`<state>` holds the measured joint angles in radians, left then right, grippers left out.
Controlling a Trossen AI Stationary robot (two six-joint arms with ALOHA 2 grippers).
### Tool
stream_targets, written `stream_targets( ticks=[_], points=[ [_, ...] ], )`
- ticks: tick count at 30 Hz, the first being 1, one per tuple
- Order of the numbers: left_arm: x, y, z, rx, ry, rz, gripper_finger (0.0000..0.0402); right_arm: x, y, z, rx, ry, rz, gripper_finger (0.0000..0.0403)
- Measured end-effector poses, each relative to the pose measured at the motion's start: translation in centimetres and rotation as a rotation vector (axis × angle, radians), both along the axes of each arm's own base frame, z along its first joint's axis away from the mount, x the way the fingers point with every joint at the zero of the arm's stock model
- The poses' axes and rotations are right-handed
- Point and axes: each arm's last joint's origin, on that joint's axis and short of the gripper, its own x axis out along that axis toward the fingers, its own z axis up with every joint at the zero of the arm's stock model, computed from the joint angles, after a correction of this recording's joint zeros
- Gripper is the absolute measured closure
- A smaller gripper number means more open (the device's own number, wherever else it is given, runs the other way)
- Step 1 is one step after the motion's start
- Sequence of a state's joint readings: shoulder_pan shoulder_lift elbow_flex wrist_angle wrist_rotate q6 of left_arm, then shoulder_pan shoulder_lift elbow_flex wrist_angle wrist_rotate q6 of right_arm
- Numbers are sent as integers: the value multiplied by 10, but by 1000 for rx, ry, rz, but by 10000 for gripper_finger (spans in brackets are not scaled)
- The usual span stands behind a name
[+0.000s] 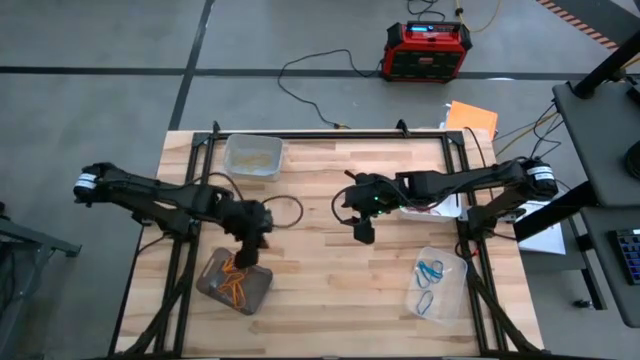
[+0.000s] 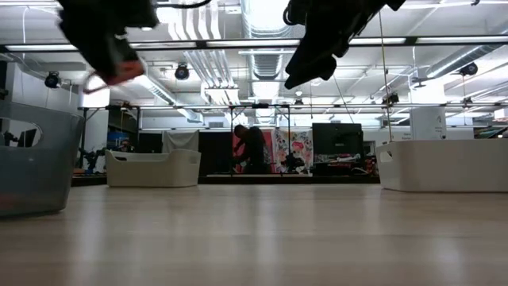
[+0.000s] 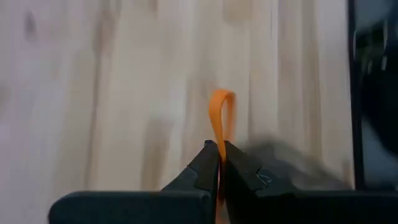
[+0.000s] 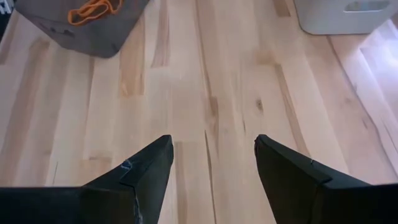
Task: Sort rubber bands into baskets
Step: Put the orange rubber band into the black bin
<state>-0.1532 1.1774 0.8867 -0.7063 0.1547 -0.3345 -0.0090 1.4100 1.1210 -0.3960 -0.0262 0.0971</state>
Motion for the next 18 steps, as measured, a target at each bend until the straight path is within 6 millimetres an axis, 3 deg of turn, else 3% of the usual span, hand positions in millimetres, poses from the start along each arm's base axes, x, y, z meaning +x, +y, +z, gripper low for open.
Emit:
stream_targets(
  ticks=[4, 7, 18],
  points=[
    [-8, -18, 15, 0, 182, -42, 401, -1, 0, 1, 7, -2, -6, 181],
    [-14, -29, 16, 10, 293, -58, 401, -1, 0, 0, 6, 2, -6, 181],
    [-31, -56, -32, -120, 614, -32, 401, 0, 0, -6, 5, 12, -4, 181]
  ],
)
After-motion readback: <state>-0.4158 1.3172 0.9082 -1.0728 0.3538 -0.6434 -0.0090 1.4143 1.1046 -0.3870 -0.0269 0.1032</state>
